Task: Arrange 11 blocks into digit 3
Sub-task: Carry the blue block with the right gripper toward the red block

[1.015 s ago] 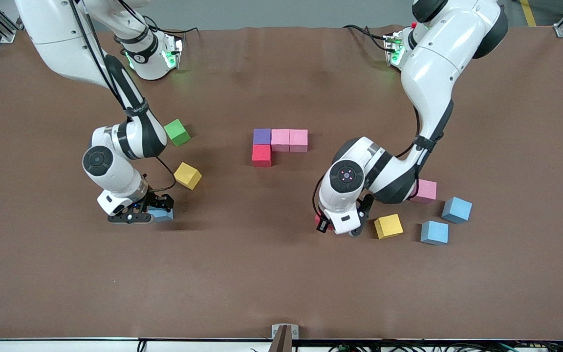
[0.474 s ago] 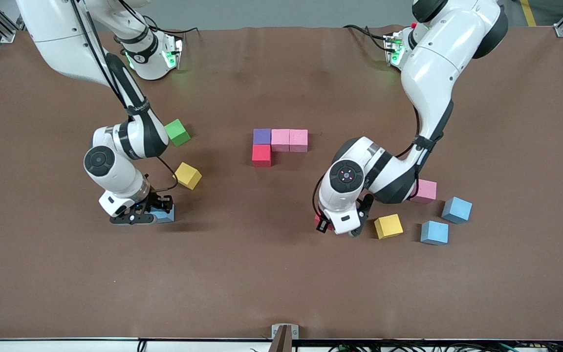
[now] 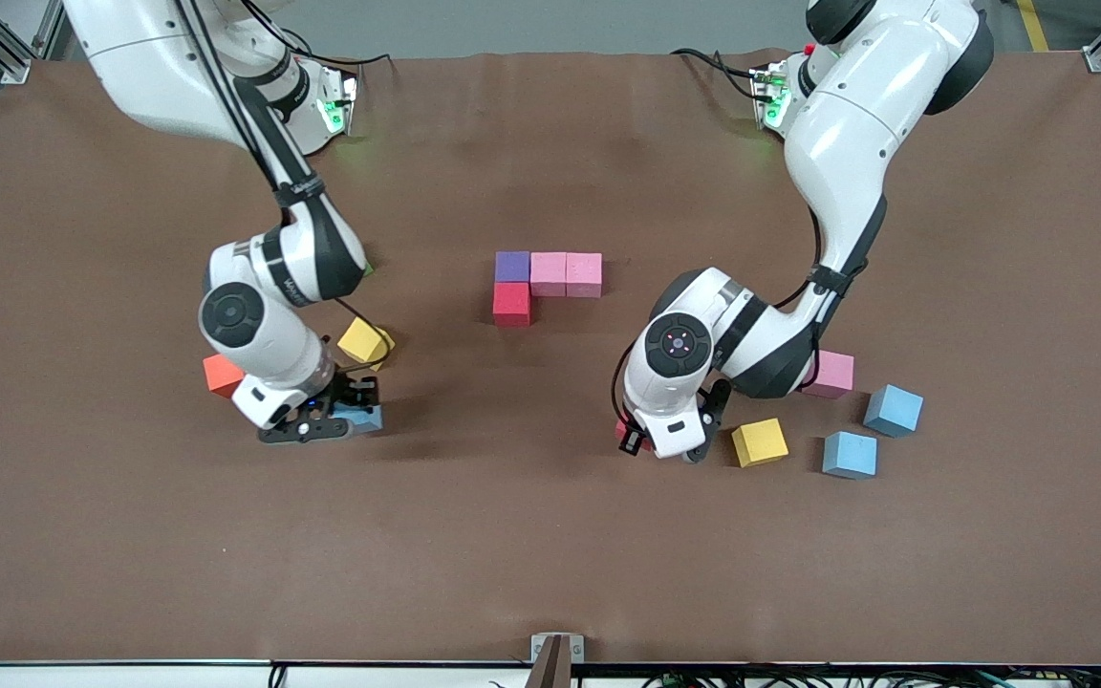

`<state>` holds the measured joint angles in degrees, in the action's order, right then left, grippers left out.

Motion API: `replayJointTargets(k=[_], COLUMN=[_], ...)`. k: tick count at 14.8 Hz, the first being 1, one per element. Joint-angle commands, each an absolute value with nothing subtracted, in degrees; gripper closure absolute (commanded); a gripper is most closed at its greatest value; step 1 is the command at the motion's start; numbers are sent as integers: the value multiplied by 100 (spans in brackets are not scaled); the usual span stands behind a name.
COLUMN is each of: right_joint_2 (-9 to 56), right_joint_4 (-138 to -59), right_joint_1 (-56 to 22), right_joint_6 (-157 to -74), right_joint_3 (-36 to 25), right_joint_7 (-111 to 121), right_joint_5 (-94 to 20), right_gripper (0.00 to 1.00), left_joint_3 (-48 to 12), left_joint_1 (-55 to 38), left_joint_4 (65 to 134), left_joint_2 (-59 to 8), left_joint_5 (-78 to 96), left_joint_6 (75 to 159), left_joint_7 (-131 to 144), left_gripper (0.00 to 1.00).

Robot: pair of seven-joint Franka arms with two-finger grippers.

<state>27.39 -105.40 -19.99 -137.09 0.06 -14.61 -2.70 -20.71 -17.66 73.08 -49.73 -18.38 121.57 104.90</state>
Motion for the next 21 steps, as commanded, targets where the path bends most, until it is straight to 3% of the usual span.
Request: replayJointTargets(k=[1, 12, 21], right_joint_2=[2716, 2935, 3173], right_joint_4=[-10380, -10362, -10362], right_joint_1=[-2398, -3831, -4131], right_joint_6=[-13632, -13658, -13913], right_joint_3=[-17, -18, -35], right_joint_7=[-2064, -3788, -4456], right_joint_5=[-360, -360, -281], right_gripper=[99, 99, 99], left_joint_3=[-2065, -2065, -2065], left_joint_1=[-1749, -1749, -1749], left_joint_4=[7365, 7365, 7356], left_joint_2=[-4887, -4887, -4878], left_joint_5=[-1951, -1951, -1951], left_joint_6=[12146, 12146, 12146], left_joint_7=[10468, 10468, 10468], left_gripper=[56, 56, 56])
